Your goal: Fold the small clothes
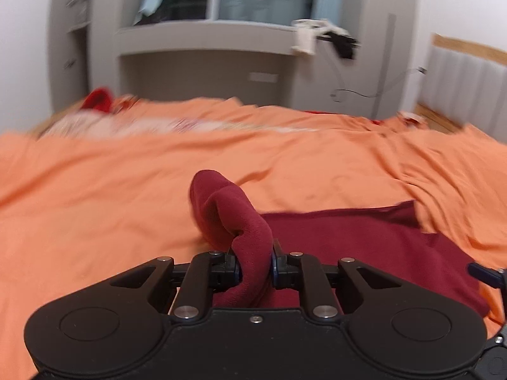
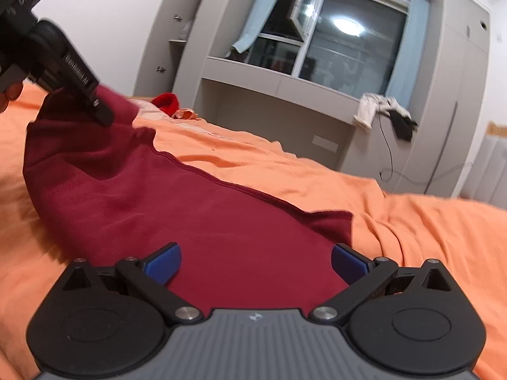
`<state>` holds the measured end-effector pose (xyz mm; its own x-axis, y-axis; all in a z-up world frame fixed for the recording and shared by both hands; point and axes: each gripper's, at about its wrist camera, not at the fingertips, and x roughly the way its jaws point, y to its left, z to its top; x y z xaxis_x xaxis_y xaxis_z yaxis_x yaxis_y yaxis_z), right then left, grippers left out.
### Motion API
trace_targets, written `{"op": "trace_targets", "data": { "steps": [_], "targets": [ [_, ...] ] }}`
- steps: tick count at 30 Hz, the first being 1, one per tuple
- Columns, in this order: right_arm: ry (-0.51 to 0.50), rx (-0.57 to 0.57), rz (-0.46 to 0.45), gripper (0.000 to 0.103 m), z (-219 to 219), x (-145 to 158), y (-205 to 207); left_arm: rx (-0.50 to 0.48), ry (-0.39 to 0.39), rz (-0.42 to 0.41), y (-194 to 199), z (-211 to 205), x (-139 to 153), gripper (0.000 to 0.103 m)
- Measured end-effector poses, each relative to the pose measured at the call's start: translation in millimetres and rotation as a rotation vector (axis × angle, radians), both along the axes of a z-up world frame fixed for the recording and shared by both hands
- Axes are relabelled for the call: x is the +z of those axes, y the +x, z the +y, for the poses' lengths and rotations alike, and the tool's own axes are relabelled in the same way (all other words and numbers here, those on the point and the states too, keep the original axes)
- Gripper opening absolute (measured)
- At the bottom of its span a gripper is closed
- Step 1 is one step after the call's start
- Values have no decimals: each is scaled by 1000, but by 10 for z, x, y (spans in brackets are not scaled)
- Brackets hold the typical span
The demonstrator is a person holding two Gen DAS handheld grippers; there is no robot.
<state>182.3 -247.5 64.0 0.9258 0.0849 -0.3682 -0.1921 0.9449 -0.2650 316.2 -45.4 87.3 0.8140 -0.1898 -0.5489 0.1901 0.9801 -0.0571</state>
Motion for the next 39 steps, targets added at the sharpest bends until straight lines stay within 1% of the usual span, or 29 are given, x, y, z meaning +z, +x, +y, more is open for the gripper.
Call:
{"op": "trace_targets", "data": {
  "steps": [3, 6, 10, 12, 14, 15, 16, 17, 18, 19, 20, 21, 23, 24, 25, 26, 28, 30, 31, 34, 36, 39],
  "targets": [
    [18, -32, 8, 103, -122, 10, -15, -89, 52, -14, -15, -434, 113, 17],
    [21, -61, 4, 103, -252, 25, -54, -171, 83, 6, -42, -818, 84, 17],
    [44, -102, -8, 103, -466, 75, -88, -227, 104, 74, -64, -1118, -187, 17],
    [74, -127, -6, 103, -621, 93, -97, -234, 118, 99, -64, -1171, -323, 18],
    [112, -147, 9, 103, -780, 92, -93, -243, 124, 111, -77, -1186, -422, 21],
    [129, -157, 19, 103, -835, 87, -86, -248, 120, 111, -89, -1194, -434, 24],
    [142, -166, 27, 103, -892, 82, -77, -263, 109, 111, -111, -1190, -434, 32],
    [154, -175, 36, 103, -937, 75, -71, -280, 94, 111, -128, -1190, -422, 46],
    [164, -184, 43, 103, -973, 65, -65, -294, 74, 109, -150, -1170, -394, 54],
    [170, -190, 48, 103, -1005, 55, -66, -305, 52, 103, -177, -1131, -349, 67],
    [172, -195, 49, 103, -1025, 55, -59, -313, 38, 94, -200, -1120, -316, 74],
    [170, -199, 48, 103, -1036, 55, -55, -318, 31, 84, -218, -1116, -279, 77],
    [163, -207, 39, 103, -1035, 60, -49, -321, 26, 52, -284, -1090, -192, 85],
    [162, -210, 34, 103, -1035, 67, -52, -320, 27, 32, -321, -1073, -155, 87],
    [164, -213, 30, 103, -1021, 82, -45, -313, 30, 3, -369, -1049, -116, 94],
    [169, -216, 27, 103, -1025, 91, -37, -304, 31, -23, -413, -1015, -77, 97],
    [187, -222, 23, 103, -1049, 114, 1, -282, 33, -79, -493, -939, 16, 98],
    [216, -222, 29, 103, -1068, 134, 40, -253, 30, -119, -554, -848, 103, 100],
    [235, -218, 34, 103, -1081, 146, 60, -232, 27, -142, -587, -786, 150, 102],
    [332, -179, 52, 103, -1113, 198, 122, -182, 39, -196, -656, -623, 234, 102],
    [418, -148, 60, 103, -1148, 229, 164, -166, 51, -203, -687, -524, 220, 102],
    [550, -98, 100, 103, -1194, 248, 241, -190, 43, -162, -699, -384, 52, 102]
  ]
}}
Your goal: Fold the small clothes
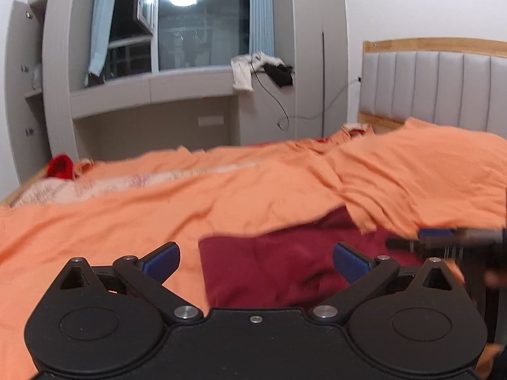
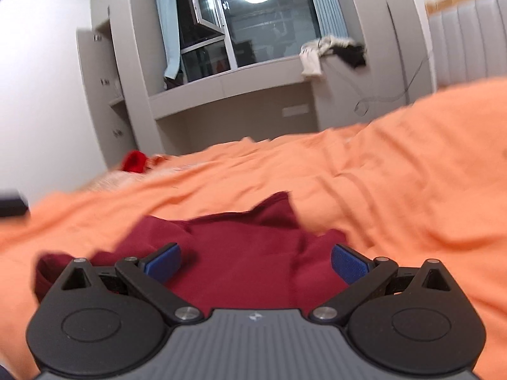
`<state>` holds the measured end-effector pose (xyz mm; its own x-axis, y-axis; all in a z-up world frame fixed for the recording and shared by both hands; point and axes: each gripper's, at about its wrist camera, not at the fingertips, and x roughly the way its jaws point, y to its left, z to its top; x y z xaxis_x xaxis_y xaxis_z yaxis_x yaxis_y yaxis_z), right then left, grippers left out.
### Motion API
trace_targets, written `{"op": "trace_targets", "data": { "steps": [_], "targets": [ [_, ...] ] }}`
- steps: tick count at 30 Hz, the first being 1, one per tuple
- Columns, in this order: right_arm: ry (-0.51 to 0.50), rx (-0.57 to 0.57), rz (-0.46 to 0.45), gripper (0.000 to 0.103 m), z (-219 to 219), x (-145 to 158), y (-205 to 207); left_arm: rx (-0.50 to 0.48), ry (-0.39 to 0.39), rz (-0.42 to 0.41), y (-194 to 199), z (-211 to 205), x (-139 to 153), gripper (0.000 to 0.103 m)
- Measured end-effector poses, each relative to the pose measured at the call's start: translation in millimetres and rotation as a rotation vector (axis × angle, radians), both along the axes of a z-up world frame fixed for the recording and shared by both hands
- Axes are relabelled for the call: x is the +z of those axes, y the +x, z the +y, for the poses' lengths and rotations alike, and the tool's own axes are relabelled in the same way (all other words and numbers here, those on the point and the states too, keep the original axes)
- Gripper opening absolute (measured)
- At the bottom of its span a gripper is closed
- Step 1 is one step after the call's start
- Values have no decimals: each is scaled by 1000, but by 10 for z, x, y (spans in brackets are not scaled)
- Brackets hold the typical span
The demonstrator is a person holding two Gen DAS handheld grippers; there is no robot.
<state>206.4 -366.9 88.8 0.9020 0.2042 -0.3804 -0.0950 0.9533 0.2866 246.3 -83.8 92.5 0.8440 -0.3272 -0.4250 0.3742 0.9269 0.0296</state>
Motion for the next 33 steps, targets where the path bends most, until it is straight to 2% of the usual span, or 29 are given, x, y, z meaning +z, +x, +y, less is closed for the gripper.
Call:
{"op": "trace_targets", "data": {
  "steps": [4, 9, 13, 18, 21, 23, 26, 31, 33],
  "targets": [
    [120, 96, -16, 103, 12, 6, 106, -37, 25, 44, -39, 113, -324, 102],
    [184, 180, -65, 103, 113, 49, 296, -74, 30, 17, -94, 120, -601, 102],
    [262, 285, 34, 103, 189, 0, 581, -80, 76, -37, -110, 72, -717, 98],
    [258, 330, 133, 103, 328, -103, 878, -99, 95, -18, -126, 101, -783, 89],
    [316, 309, 224, 103, 324, -198, 1041, -98, 93, -11, -116, 123, -805, 74],
    [376, 288, 256, 103, 288, -257, 1141, -92, 91, -16, -123, 127, -809, 55],
    [398, 276, 259, 93, 252, -299, 1219, -75, 88, -27, -137, 129, -812, 40],
    [358, 274, 276, 62, 390, -291, 1276, -76, 101, -47, -179, 94, -828, 32],
    [333, 270, 285, 46, 460, -296, 1279, -78, 112, -59, -220, 71, -839, 30]
  ]
}}
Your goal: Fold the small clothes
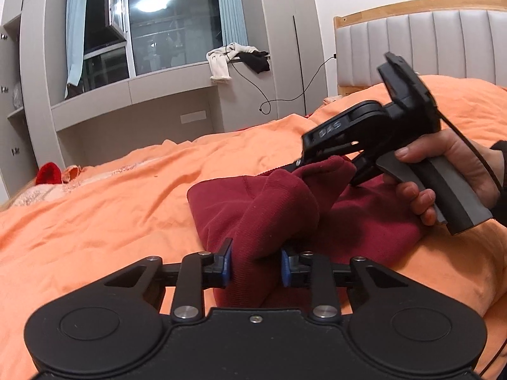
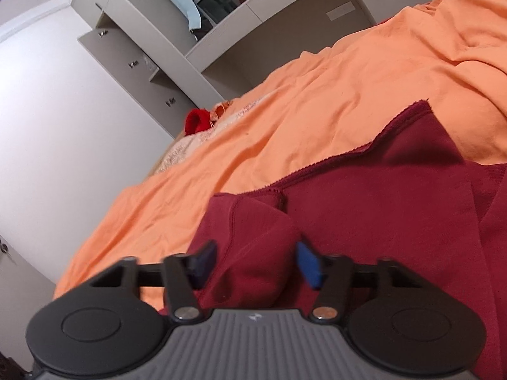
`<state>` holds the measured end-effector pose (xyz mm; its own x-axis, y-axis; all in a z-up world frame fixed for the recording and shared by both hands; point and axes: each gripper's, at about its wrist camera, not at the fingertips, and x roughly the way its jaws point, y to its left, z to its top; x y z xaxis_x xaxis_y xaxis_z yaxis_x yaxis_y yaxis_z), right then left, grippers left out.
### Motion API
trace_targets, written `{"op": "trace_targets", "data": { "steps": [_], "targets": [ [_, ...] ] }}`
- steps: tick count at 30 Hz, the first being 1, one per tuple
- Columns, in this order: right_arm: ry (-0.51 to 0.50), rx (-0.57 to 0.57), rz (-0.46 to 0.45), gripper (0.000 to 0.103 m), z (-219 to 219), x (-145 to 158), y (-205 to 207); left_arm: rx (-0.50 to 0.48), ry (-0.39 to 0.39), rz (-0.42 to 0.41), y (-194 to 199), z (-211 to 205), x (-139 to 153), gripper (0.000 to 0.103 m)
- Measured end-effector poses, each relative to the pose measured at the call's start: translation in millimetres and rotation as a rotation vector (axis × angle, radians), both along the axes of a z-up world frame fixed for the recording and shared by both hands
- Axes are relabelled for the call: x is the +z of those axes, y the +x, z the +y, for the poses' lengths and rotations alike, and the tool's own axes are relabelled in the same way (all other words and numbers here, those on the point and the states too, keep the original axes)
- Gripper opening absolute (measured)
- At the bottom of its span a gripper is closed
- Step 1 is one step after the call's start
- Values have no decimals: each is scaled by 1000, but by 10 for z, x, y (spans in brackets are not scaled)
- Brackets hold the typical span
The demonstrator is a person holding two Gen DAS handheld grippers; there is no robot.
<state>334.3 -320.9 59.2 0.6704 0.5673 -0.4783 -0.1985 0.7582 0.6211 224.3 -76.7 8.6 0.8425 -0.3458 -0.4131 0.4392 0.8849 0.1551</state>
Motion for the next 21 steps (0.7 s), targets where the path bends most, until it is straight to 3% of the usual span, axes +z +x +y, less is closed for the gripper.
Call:
{"op": "trace_targets", "data": {
  "steps": [1, 3, 6, 13, 21],
  "targets": [
    [-14, -2, 1, 42, 38, -8, -2, -1, 8, -8, -25, -18, -6, 28],
    [-39, -10, -5, 24, 76, -11, -14, 0, 21, -25, -58, -44, -13, 25],
    [-46, -26, -32, 11, 73, 34, -63, 7, 38, -57, -97, -91, -12, 21],
    [-65, -62, -172, 8, -45, 373, -241, -12, 103, -140, -146, -382, 73, 17],
    [-51, -135, -250, 7, -419, 657, -305, -100, 130, -184, -194, -864, 238, 15]
  ]
}}
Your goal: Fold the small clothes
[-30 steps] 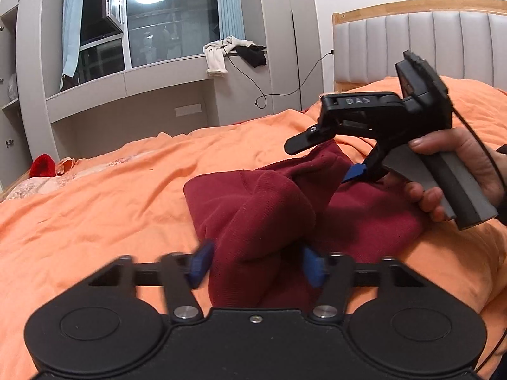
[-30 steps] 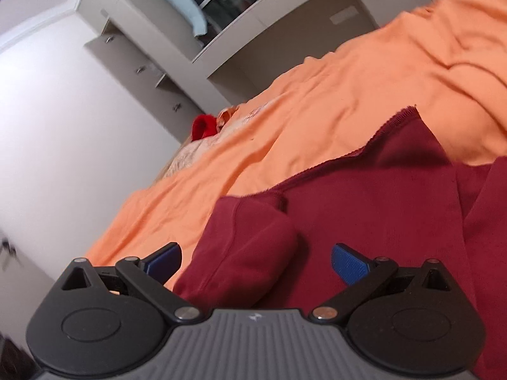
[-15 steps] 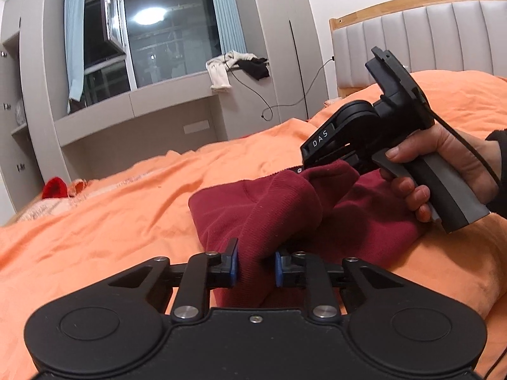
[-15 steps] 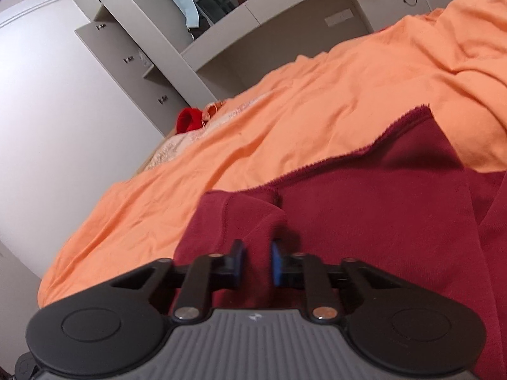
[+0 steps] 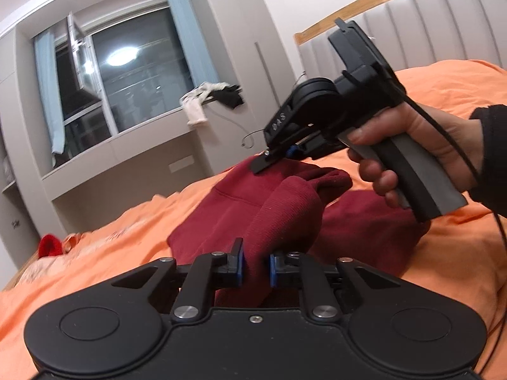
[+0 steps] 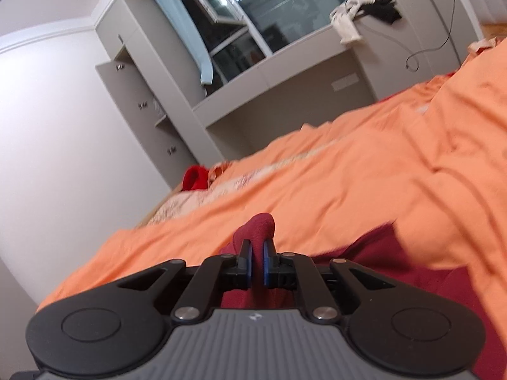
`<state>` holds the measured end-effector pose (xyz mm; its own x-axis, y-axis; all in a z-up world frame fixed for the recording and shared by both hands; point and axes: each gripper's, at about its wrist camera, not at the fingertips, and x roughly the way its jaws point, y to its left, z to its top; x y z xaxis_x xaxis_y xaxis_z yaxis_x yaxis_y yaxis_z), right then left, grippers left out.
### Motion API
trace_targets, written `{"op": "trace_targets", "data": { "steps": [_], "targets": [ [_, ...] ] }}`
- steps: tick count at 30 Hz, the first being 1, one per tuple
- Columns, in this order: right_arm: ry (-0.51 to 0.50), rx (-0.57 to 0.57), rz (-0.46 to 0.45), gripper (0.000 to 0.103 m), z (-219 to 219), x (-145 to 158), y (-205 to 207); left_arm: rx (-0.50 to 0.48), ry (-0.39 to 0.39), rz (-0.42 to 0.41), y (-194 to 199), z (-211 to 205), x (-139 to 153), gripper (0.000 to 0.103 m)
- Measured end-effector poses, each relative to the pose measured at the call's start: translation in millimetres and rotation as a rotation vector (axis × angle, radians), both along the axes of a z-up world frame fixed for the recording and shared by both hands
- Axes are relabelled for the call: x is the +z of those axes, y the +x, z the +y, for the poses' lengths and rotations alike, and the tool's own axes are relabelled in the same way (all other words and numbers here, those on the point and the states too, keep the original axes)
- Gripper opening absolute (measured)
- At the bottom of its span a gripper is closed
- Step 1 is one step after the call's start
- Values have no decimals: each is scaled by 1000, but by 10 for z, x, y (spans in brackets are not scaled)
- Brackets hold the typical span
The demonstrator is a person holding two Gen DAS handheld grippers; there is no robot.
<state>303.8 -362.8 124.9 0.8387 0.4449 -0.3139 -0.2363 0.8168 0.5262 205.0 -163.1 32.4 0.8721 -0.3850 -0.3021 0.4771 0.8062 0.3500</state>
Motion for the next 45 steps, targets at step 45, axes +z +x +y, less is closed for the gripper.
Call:
{"op": "trace_targets", "data": {
  "steps": [45],
  "targets": [
    [-36, -254, 162, 26, -1078, -669, -223, -136, 65, 153, 69, -864, -238, 22]
  ]
}}
